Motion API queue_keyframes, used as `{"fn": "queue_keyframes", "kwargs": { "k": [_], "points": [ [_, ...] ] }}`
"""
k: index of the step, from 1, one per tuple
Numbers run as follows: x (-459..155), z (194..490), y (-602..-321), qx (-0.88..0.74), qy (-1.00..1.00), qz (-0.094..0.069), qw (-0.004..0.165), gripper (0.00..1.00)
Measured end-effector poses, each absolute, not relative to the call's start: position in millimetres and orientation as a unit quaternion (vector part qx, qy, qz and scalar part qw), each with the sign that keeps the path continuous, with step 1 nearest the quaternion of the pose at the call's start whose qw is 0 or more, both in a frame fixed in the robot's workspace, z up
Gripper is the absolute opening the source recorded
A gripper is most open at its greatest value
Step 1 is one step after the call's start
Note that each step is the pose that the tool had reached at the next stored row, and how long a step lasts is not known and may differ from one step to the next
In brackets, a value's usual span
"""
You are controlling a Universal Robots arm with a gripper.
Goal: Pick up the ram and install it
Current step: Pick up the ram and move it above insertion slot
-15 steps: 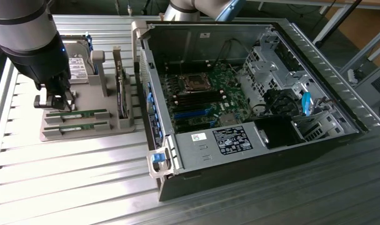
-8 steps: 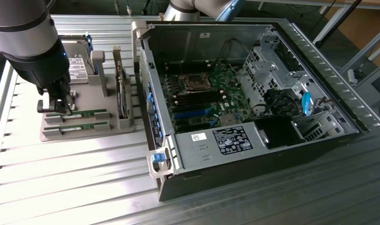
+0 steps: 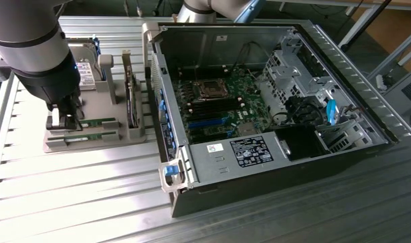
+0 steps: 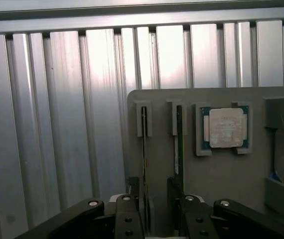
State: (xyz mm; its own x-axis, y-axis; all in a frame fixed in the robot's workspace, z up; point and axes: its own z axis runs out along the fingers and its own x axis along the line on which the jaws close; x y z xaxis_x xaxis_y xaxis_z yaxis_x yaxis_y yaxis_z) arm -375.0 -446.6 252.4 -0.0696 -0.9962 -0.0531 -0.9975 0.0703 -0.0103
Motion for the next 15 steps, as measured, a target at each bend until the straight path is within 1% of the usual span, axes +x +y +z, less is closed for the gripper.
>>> {"fn": "queue_keyframes", "kwargs": {
  "k": [15],
  "points": [
    [-375, 235, -447, -0.682, 0.731, 0.014, 0.023, 0.35]
  ]
}}
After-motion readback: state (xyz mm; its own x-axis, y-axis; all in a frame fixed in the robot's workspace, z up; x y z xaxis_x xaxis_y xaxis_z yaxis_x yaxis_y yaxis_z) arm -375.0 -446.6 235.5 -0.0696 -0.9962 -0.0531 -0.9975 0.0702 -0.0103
